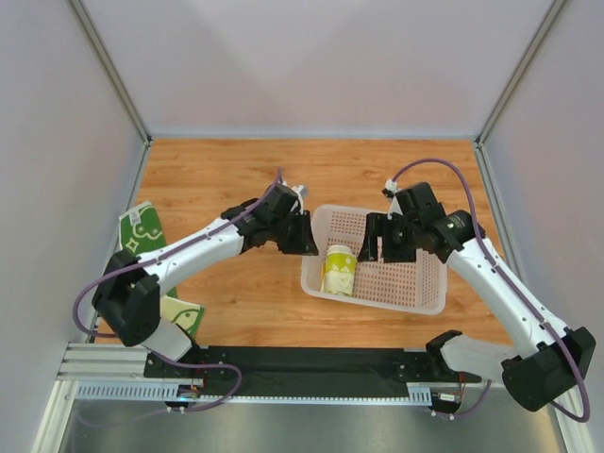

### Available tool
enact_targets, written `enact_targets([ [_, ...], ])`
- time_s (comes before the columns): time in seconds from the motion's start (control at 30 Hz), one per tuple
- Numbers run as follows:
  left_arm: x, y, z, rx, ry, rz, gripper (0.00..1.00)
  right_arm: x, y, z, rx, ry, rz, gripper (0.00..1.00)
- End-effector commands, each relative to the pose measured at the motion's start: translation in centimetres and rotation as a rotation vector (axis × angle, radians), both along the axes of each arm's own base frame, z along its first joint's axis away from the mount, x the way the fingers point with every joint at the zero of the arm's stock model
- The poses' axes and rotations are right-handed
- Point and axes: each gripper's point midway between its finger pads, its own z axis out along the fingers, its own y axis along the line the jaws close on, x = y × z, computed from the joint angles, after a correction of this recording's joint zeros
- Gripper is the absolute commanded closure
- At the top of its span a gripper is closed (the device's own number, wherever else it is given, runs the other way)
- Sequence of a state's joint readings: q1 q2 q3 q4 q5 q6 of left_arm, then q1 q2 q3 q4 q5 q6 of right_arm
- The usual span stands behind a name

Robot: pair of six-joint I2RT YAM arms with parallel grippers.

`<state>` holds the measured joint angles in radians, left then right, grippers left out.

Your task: Roll the towels

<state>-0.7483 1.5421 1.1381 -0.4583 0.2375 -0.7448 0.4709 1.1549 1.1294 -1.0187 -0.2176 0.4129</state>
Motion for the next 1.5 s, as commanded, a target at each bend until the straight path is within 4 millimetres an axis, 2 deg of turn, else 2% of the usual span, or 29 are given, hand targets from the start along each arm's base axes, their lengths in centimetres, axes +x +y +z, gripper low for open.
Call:
enact_targets([
  [0.0,0.3,0.5,5.5,-0.054,-0.132,-0.008,0.67,-0.1,-0.3,1.6,0.003,-0.047,0.005,0.28],
  [0.1,0.5,1.8,5.9,-0.007,-0.160,0.011,0.66,-0.2,-0.3,1.5,-0.005,-0.040,0.015,0.28],
  [0.33,1.7,3.8,2.2,0.151,-0.136,0.043,0.65,-0.6,-0.7,3.1,-0.007,-0.068,0.012,0.27],
  [0.47,2.4,3.8,0.4,0.188,-0.123,0.052,0.62,-1.0,-1.4,3.7,-0.024,-0.079,0.010,0.27],
  [0.6,2.6,3.0,-1.1,0.193,-0.087,0.038,0.61,-1.2,-1.5,4.1,-0.022,-0.083,0.013,0.26],
  [0.87,2.3,0.0,-3.0,0.118,-0.020,-0.014,0.63,-0.8,-1.1,3.9,-0.019,-0.078,0.016,0.26],
  [1.03,1.3,-3.2,-2.9,0.061,0.009,-0.058,0.64,-0.5,-0.9,4.0,-0.010,-0.081,0.012,0.27],
  [1.3,-0.6,-10.2,-2.2,-0.041,0.074,-0.098,0.64,-0.6,-1.4,4.5,-0.020,-0.096,-0.007,0.27],
  [1.33,-0.8,-10.8,-2.9,-0.036,0.087,-0.099,0.64,-0.7,-1.4,4.6,-0.020,-0.100,-0.007,0.27],
  [1.4,-1.2,-12.9,-2.1,-0.073,0.095,-0.112,0.64,-0.8,-1.6,4.7,-0.023,-0.106,-0.010,0.27],
  [1.43,-1.4,-13.6,-2.8,-0.068,0.116,-0.111,0.64,-0.9,-1.7,4.8,-0.023,-0.108,-0.013,0.27],
  [1.47,-1.2,-14.6,-2.2,-0.087,0.116,-0.113,0.64,-0.9,-1.8,4.9,-0.026,-0.111,-0.016,0.27],
])
